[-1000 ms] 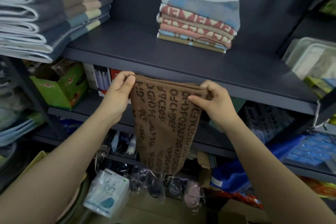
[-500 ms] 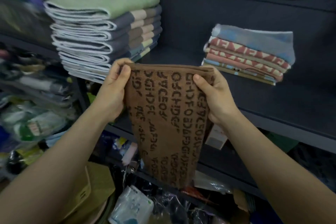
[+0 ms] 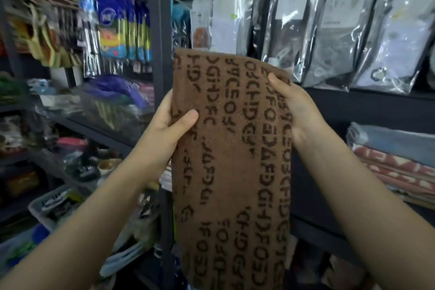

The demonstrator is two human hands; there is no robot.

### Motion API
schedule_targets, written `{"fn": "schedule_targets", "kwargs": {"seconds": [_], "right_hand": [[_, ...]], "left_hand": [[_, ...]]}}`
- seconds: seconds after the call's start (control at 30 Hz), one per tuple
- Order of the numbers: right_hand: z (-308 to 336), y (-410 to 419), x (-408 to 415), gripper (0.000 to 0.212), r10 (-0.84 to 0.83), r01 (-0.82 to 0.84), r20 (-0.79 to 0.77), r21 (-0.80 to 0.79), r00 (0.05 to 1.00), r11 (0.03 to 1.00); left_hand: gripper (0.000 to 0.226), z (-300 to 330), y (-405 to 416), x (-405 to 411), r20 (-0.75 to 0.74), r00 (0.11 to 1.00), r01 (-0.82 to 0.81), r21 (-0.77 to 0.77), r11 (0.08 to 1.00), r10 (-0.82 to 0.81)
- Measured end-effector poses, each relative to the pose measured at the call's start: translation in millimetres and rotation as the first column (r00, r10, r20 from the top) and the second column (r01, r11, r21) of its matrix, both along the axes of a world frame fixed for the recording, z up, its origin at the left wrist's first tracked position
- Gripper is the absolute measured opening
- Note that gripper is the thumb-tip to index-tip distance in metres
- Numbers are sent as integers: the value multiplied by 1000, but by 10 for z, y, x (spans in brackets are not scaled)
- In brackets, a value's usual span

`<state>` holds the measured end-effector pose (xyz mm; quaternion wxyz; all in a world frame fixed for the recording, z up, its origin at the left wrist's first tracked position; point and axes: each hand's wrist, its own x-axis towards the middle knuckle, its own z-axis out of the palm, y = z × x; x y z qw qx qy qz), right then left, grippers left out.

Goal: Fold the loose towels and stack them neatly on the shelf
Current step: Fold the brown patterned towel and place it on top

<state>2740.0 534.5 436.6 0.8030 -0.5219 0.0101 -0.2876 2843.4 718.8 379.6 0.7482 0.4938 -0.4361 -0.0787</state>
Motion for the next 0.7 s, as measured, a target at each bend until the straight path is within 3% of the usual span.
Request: {"fn": "schedule_targets", "kwargs": {"seconds": [0.2, 0.37, 0.53, 0.7], "right_hand": [[490, -341, 505, 19, -46, 41, 53, 94, 998, 995], [834, -729, 1016, 28, -178, 169, 112, 83, 978, 982], [663, -1104, 1459, 4, -385, 388, -70, 37, 920, 921], [365, -1415, 1634, 19, -582, 552, -210, -189, 785, 812]], "left_hand": [[28, 1132, -321, 640, 259, 963, -101, 100, 990, 72], [30, 1610, -861, 1160, 352, 918, -260, 191, 946, 181], [34, 1507, -1407, 1602, 576, 761, -545, 320, 775, 297], [37, 1139, -1776, 1870, 677, 713, -627, 499, 598, 182]]}}
